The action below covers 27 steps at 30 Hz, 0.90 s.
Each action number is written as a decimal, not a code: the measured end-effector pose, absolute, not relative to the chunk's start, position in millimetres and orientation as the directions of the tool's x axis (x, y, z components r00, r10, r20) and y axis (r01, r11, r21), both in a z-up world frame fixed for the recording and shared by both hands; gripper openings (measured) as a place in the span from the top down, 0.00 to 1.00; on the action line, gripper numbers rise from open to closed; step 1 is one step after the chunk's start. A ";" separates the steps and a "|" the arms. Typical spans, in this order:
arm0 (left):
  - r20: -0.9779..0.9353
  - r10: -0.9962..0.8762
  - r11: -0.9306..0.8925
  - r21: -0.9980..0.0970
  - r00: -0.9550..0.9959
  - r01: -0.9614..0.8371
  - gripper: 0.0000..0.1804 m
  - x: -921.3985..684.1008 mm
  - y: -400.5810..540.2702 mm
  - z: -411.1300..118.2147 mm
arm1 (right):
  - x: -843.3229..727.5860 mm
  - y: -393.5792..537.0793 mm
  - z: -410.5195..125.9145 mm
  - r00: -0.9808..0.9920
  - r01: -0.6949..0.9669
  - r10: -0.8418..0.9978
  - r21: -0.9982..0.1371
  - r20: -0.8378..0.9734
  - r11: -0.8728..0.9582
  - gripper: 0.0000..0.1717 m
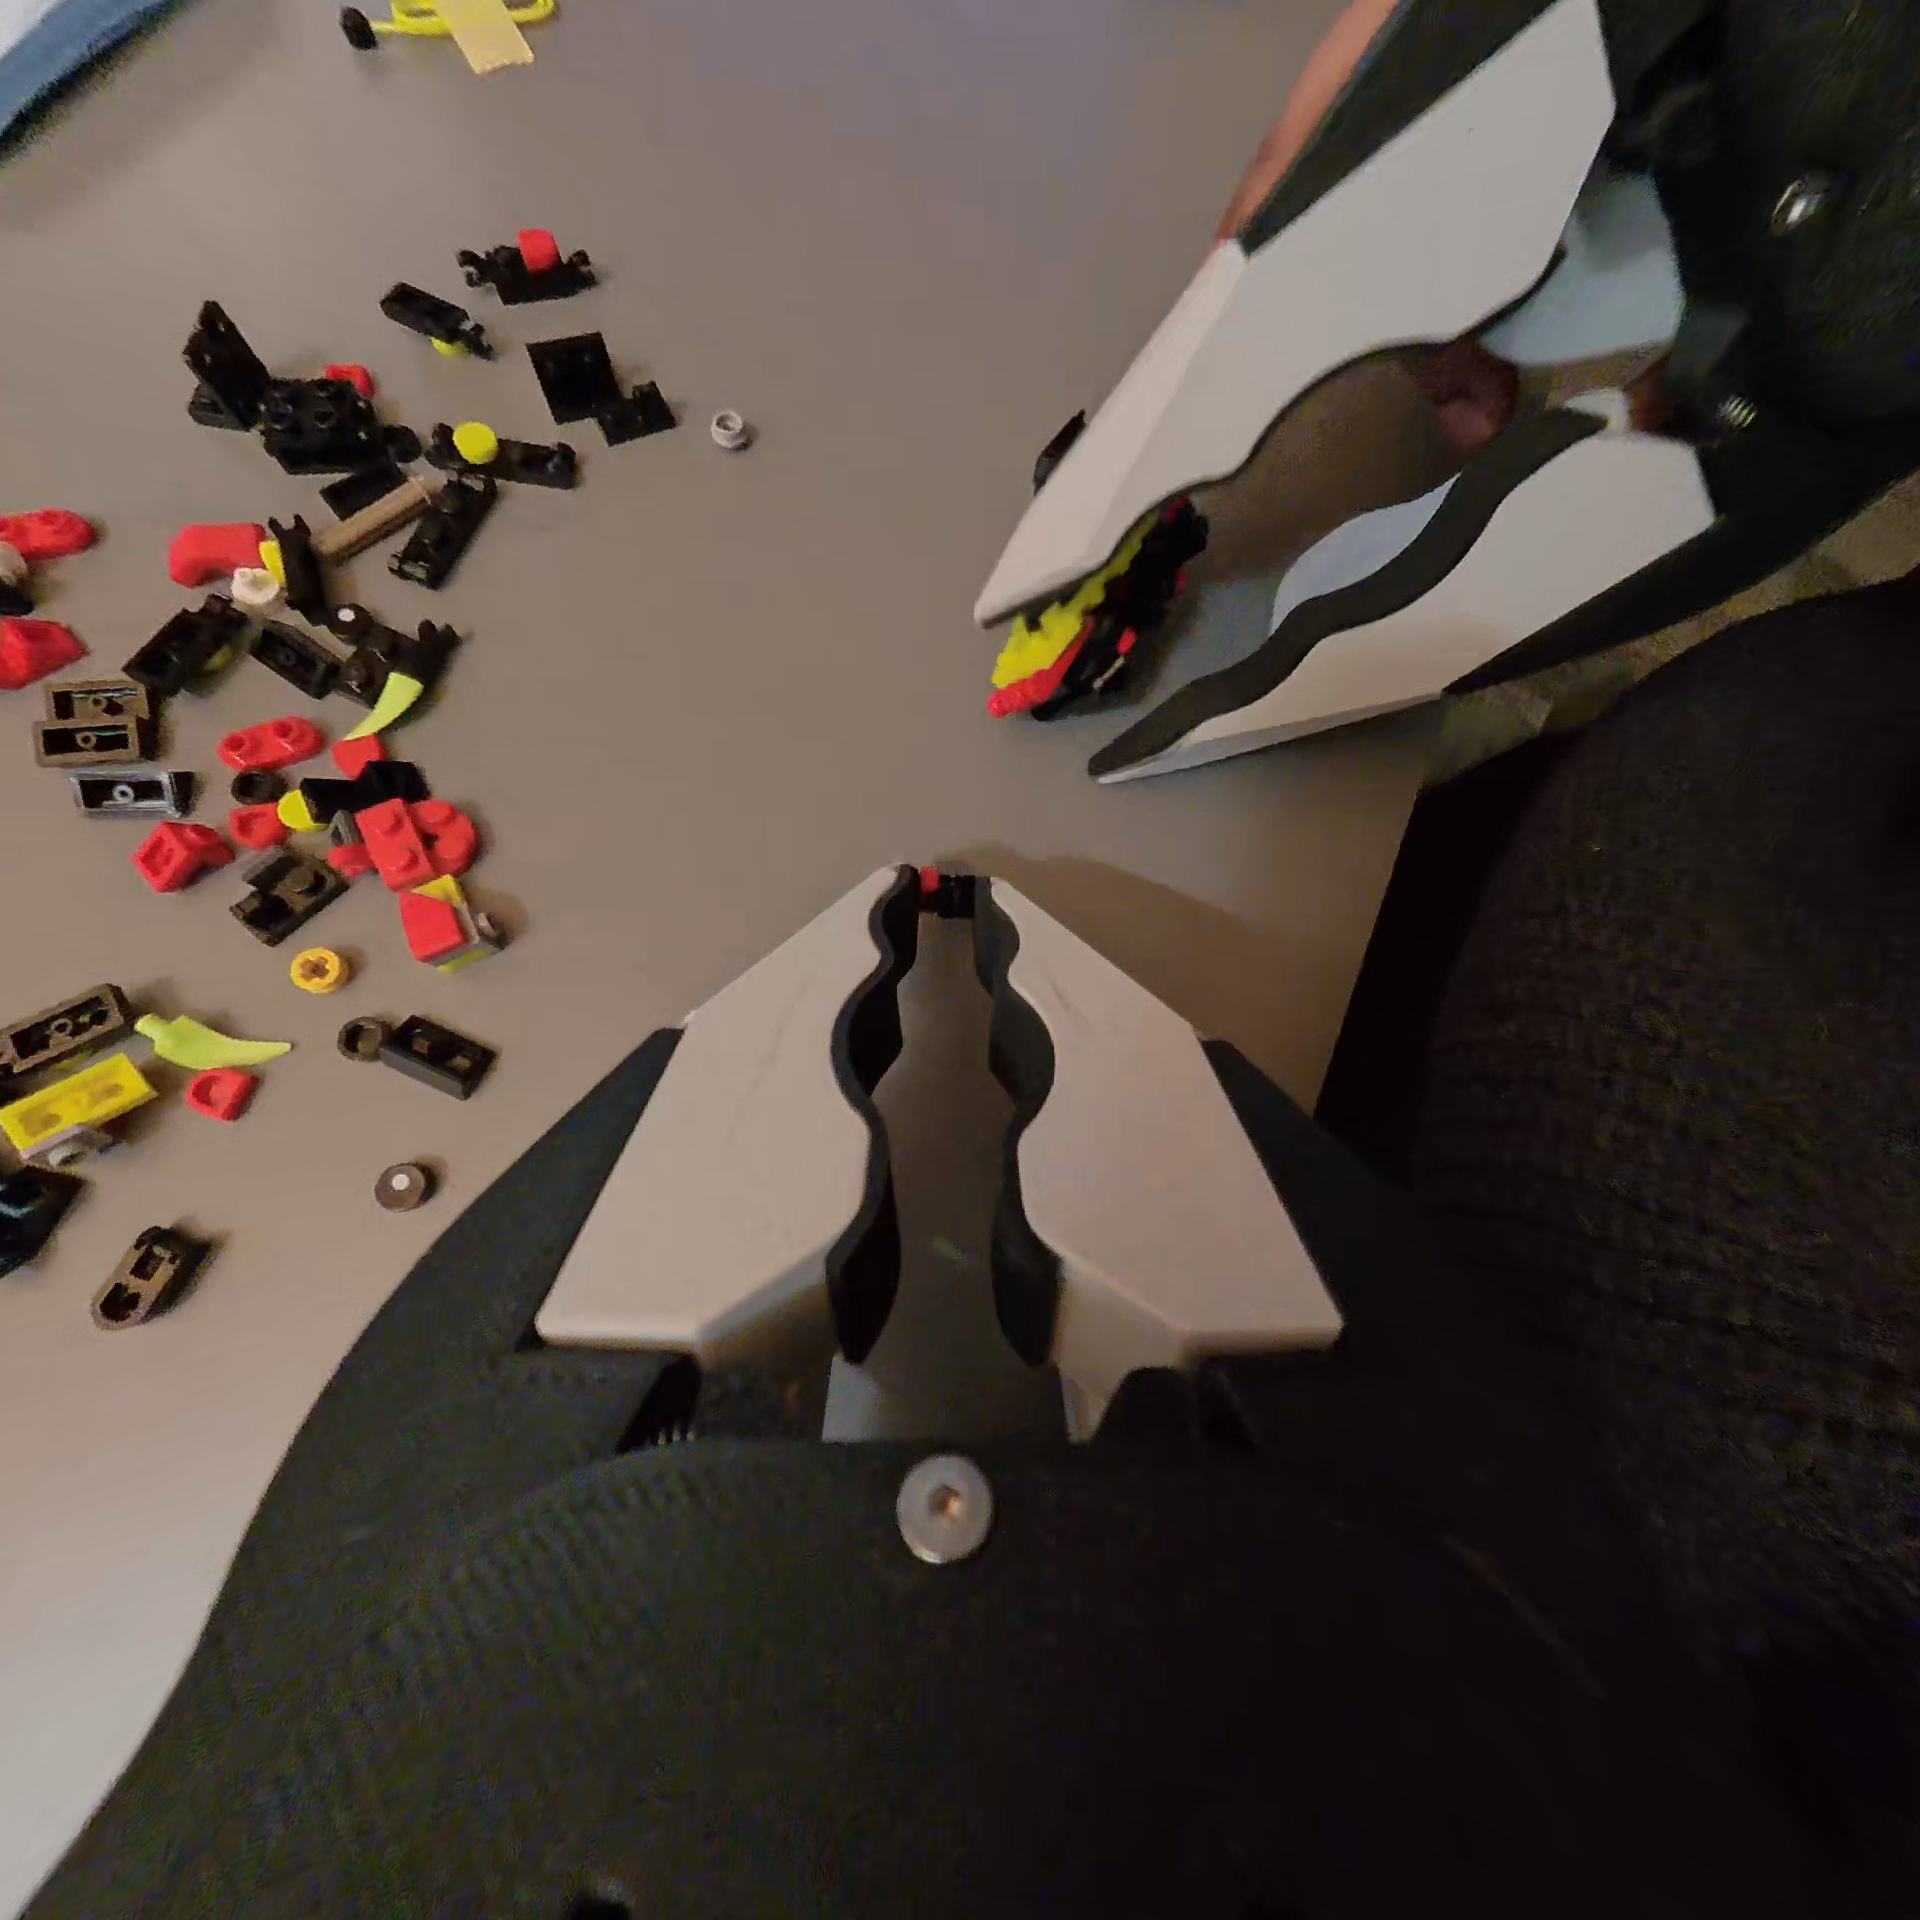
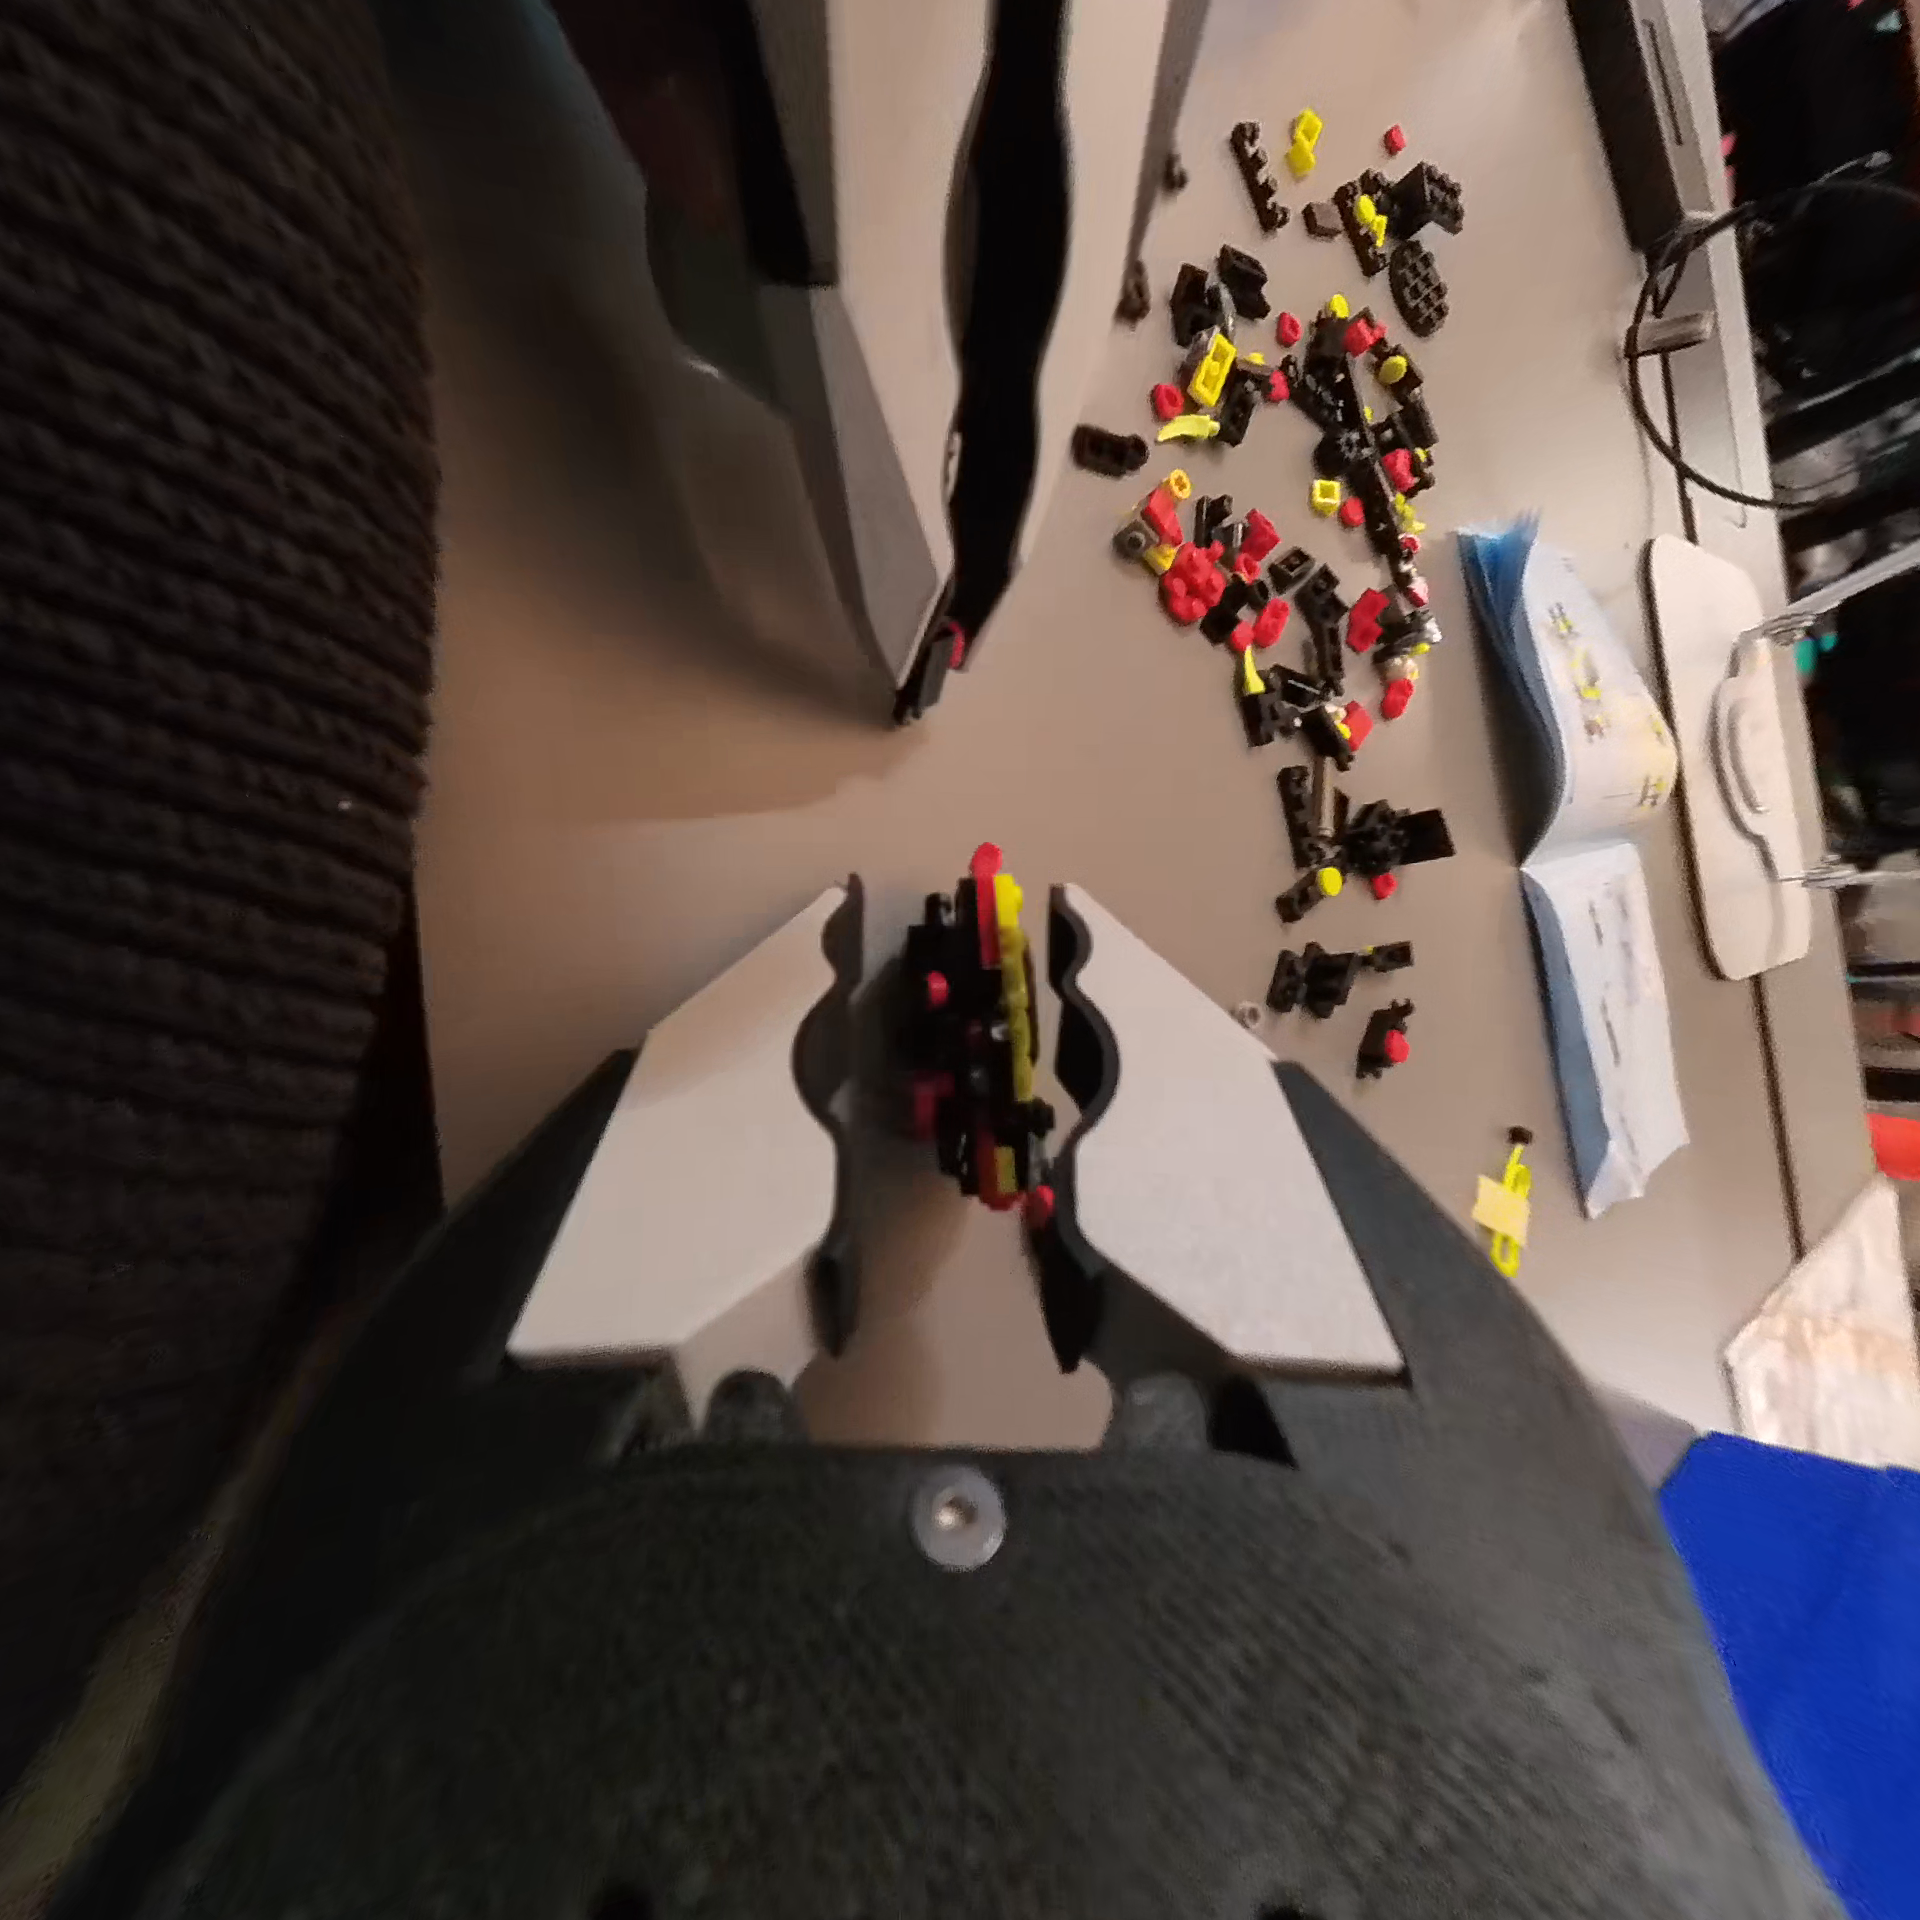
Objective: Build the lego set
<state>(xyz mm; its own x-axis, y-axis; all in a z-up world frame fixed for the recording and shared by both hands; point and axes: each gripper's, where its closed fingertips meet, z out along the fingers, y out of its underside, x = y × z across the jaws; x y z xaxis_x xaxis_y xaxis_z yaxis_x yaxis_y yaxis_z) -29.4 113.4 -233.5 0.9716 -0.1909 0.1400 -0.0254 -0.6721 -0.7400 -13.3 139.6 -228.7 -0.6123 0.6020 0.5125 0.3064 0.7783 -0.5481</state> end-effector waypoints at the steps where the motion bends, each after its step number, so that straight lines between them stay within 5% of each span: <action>1: 0.138 -0.193 -0.681 -0.732 0.972 -0.031 0.96 -28.1 112.6 -235.7 | -11.3 138.5 -228.2 -0.620 0.313 0.615 -0.566 0.486 0.763 0.78; 19: 0.117 -0.245 -0.703 -0.706 0.963 -0.093 0.89 -15.8 106.8 -241.1 | 17.8 142.0 -220.6 -0.683 0.404 0.703 -0.700 0.197 0.588 0.76; 27: 0.157 -0.245 -0.710 -0.701 0.957 -0.067 0.96 -17.9 103.6 -239.6 | 24.6 155.4 -233.9 -0.674 0.496 0.733 -0.677 0.095 0.544 0.80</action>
